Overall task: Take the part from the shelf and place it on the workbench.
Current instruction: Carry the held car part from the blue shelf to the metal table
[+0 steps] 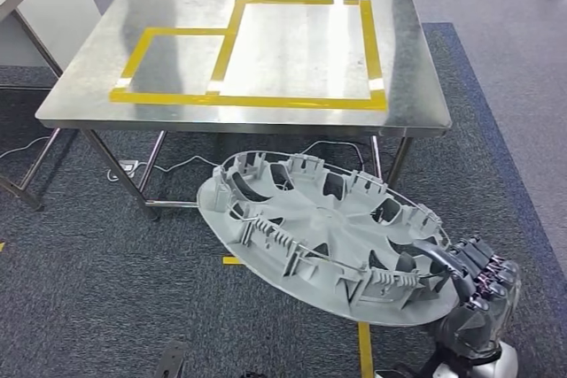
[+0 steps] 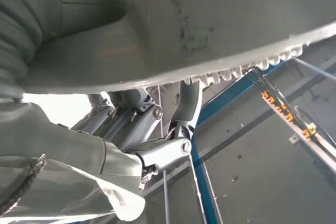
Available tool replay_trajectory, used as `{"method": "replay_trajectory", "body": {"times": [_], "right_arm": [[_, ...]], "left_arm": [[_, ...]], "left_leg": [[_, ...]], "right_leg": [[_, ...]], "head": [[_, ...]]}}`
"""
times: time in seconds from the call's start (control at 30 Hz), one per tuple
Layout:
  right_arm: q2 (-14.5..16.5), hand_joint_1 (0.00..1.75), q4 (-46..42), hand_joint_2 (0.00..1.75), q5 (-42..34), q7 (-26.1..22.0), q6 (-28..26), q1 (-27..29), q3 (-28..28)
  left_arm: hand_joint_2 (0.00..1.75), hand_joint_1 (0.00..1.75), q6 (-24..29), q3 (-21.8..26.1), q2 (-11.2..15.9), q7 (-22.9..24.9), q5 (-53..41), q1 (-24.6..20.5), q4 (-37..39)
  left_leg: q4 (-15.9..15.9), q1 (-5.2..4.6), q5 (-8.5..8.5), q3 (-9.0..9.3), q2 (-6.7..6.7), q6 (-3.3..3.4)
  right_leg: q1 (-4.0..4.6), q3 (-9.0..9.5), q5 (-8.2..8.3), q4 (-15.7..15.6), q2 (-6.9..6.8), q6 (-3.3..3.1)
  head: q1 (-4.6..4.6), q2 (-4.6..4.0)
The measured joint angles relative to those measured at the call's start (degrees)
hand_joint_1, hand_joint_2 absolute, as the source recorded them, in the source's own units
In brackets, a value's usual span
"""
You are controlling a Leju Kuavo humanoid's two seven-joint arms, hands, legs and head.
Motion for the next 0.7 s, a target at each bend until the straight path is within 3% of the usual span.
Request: {"method": "replay_trajectory", "body": {"times": [0.07, 0.13, 0.27, 0.33, 0.4, 0.43, 0.47, 0.5, 0.6, 0.63, 0.7], "right_arm": [[0.0, 1.75, -0.2, 1.75, 0.3, 0.0, 0.0, 0.4, -0.2], [0.0, 1.75, -0.5, 1.75, 0.3, 0.0, 0.0, 0.7, -0.4], [-0.1, 1.75, -1.1, 1.75, 0.3, 0.0, 0.0, 1.0, -0.7], [-0.1, 1.75, -1.2, 1.75, 0.3, 0.0, 0.0, 1.2, -0.8], [-0.2, 1.75, -1.3, 1.75, 0.3, 0.0, 0.0, 1.3, -0.8], [-0.2, 1.75, -1.3, 1.75, 0.3, 0.0, 0.0, 1.4, -0.8], [-0.3, 1.75, -1.3, 1.75, 0.4, 0.0, 0.0, 1.5, -0.8], [-0.3, 1.75, -1.3, 1.75, 0.4, 0.0, 0.0, 1.6, -0.8], [-0.3, 1.75, -1.4, 1.75, 0.6, 0.0, 0.0, 1.7, -0.8], [-0.3, 1.75, -1.4, 1.75, 0.6, 0.0, 0.0, 1.7, -0.8], [-0.3, 1.75, -1.6, 1.75, 0.7, 0.0, 0.0, 1.8, -0.8]], "left_arm": [[0.0, 0.0, 0.0, 0.0, 0.1, 0.0, 0.0, 0.0, 0.0], [0.0, 0.0, 0.0, 0.0, 0.2, 0.0, -0.1, 0.0, 0.0], [0.0, 0.0, 0.0, 0.0, 0.3, 0.2, -0.2, 0.1, 0.0], [0.0, 0.0, 0.0, 0.0, 0.3, 0.3, -0.2, 0.0, 0.0], [0.0, 0.0, 0.0, 0.0, 0.3, 0.4, -0.2, 0.0, 0.0], [0.0, 0.0, 0.0, 0.0, 0.3, 0.5, -0.1, 0.0, 0.0], [0.0, 0.0, 0.0, 0.0, 0.3, 0.6, -0.1, 0.1, 0.0], [0.0, 0.0, 0.0, 0.0, 0.3, 0.6, -0.1, 0.1, 0.0], [0.0, 0.0, 0.0, 0.0, 0.3, 0.7, -0.1, 0.1, 0.0], [0.0, 0.0, 0.0, 0.0, 0.3, 0.7, -0.1, 0.1, 0.0], [0.0, 0.0, 0.0, 0.0, 0.3, 0.7, -0.1, 0.1, 0.0]], "left_leg": [[-7.2, -0.06, 3.53, 3.56, 0.05, 0.41], [-12.3, -0.27, 5.0, 6.06, 0.12, 1.04], [-13.8, -0.34, 5.21, 6.69, 0.16, 2.46], [-14.2, -0.08, 5.49, 6.92, 0.18, 3.1], [-14.2, -0.12, 5.45, 6.92, 0.19, 3.35], [-14.2, -0.14, 5.42, 6.93, 0.19, 3.38], [-14.2, -0.14, 5.38, 6.97, 0.18, 3.4], [-14.1, -0.13, 5.31, 7.05, 0.14, 3.35], [-13.9, -0.24, 4.87, 7.31, -0.04, 2.76], [-13.8, -0.36, 4.75, 7.29, -0.07, 2.46], [-13.7, -0.5, 4.65, 7.25, -0.1, 1.92]], "right_leg": [[0.04, 0.16, -0.09, 0.0, 0.02, 0.19], [0.23, 0.15, -0.18, 0.1, 0.07, 0.69], [0.17, -0.07, -0.57, 0.3, 0.07, 2.02], [0.1, -2.01, -3.01, 4.2, 0.09, 2.48], [0.08, -5.7, -6.55, 12.0, 0.11, 2.84], [0.06, -7.26, -7.47, 15.1, 0.11, 2.98], [0.05, -7.95, -7.34, 16.3, 0.1, 3.06], [0.02, -7.43, -6.06, 15.1, 0.1, 3.06], [-0.07, -1.73, -0.94, 3.6, 0.14, 2.71], [-0.04, -0.39, -0.35, 1.2, 0.2, 2.46], [0.17, 0.34, -0.5, 0.2, 0.35, 1.84]], "head": [[0.01, 0.0], [0.05, 0.0], [0.13, 0.0], [0.36, 0.0], [0.54, 0.0], [0.54, 0.0], [0.55, 0.0], [0.56, 0.0], [0.57, 0.0], [0.52, 0.0], [0.44, 0.0]]}}
